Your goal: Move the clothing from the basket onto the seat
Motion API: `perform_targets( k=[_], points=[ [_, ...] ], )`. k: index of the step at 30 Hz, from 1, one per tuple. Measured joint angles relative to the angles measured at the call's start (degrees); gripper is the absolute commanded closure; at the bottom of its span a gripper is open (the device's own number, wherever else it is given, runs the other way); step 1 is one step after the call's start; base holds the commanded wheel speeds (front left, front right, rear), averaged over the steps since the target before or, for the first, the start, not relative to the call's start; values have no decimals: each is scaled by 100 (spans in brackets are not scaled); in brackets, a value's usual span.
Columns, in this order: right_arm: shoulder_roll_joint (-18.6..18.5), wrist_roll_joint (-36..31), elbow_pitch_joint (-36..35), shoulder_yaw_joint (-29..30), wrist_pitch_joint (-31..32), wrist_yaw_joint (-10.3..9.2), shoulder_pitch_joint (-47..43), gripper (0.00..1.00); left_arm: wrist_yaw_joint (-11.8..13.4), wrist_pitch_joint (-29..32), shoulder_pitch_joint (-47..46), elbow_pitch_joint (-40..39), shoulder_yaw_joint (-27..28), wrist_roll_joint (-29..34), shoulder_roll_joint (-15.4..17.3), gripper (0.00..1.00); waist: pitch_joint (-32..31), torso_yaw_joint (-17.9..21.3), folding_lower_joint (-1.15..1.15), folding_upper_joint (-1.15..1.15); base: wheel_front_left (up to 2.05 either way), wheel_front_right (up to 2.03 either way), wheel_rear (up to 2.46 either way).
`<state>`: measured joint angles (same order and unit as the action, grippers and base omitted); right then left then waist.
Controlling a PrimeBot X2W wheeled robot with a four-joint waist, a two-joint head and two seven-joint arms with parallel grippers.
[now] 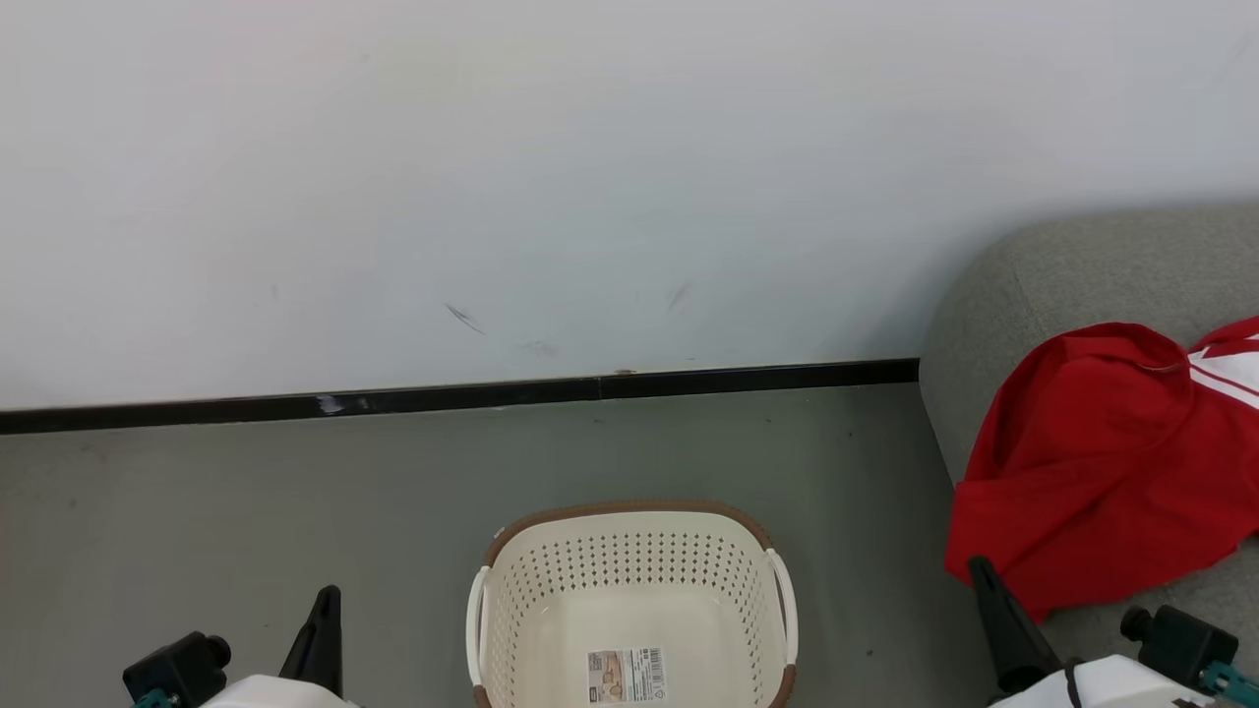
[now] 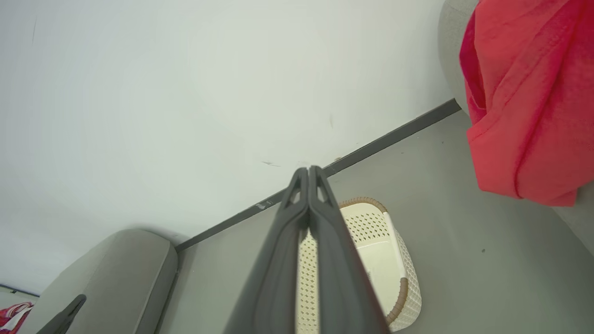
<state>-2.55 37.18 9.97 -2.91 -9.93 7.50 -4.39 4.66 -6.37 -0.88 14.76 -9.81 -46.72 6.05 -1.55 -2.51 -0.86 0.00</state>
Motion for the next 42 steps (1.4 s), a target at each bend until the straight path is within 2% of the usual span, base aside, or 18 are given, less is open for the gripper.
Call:
perform_targets(
  k=[5, 10, 29, 42],
  points=[
    [-46, 577, 25, 34, 124, 0, 11, 100, -87, 131, -1, -8, 132, -423, -32, 100, -16, 24, -13, 0, 0, 0, 0],
    [-94, 1059, 69, 60, 236, -1, 67, 100, -188, 233, -2, -8, 240, -781, -62, 100, -18, 44, -12, 0, 0, 0, 0],
    [-188, 2732, 226, 180, 523, -1, 327, 100, -522, 579, -63, 18, 637, -2027, -188, 100, 72, 114, 67, 0, 0, 0, 0],
    [-275, 3962, 321, 247, 701, -1, 496, 100, -762, 818, -114, 44, 926, -2959, -254, 100, 128, 165, 80, 0, 0, 0, 0]
  ],
)
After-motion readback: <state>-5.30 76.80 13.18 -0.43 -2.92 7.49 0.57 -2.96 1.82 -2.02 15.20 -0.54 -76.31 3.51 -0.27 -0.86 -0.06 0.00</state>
